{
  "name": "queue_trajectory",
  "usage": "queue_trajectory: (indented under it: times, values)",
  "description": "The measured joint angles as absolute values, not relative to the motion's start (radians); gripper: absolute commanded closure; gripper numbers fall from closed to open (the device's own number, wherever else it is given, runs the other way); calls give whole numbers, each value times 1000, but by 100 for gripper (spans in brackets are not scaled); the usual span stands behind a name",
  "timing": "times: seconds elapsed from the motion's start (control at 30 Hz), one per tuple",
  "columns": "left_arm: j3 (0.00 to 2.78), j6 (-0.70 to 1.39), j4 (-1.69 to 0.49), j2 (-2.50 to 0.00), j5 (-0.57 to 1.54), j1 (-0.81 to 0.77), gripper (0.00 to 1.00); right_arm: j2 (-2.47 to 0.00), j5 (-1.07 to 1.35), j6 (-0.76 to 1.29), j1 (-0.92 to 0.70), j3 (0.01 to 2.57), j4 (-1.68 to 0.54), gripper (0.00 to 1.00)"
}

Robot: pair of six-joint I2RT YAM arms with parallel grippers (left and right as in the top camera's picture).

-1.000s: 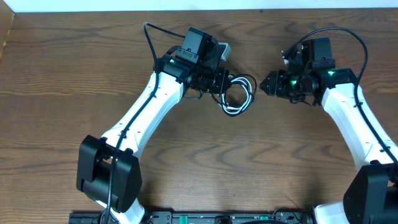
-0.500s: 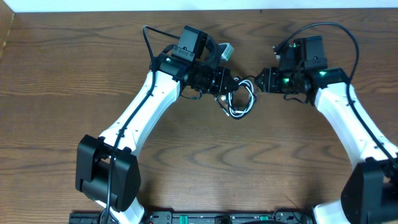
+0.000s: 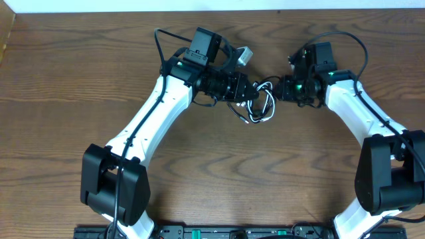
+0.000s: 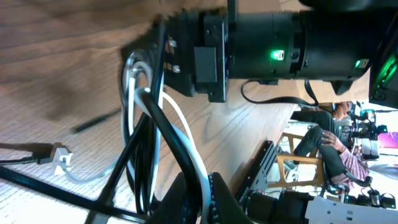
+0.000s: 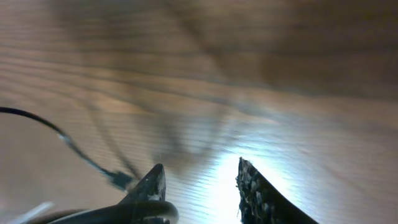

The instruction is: Untangle cables

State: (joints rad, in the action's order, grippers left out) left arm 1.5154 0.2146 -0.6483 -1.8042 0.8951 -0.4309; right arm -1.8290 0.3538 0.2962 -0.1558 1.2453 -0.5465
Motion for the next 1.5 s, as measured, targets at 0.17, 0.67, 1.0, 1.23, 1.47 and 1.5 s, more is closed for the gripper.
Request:
queue_trajectory:
  times: [0.17,0.67,1.0,1.23,1.47,1.5]
  values:
    - [1515,216,-675,-1804,802,-379,92,-1828,54,403,-112,1248,-758,79]
    - [1515,205,-840,-1804,318,-309,93,-1828,-120,464,37,1247,-889,99]
    - [1515,228,-923,-1804,25,-313,92,-1828,17,434,155,1247,-919,98]
    - [1515,183,-863,-1800,-21,-273,93,-1828,195,234,216,1256,-890,59]
    - [1515,76,-719,-1691,186,-290,93,-1821,400,105,218,1389,-948,39]
    - [1515,73,-696,-1665,223,-291,93,-1813,441,90,217,1406,-948,38]
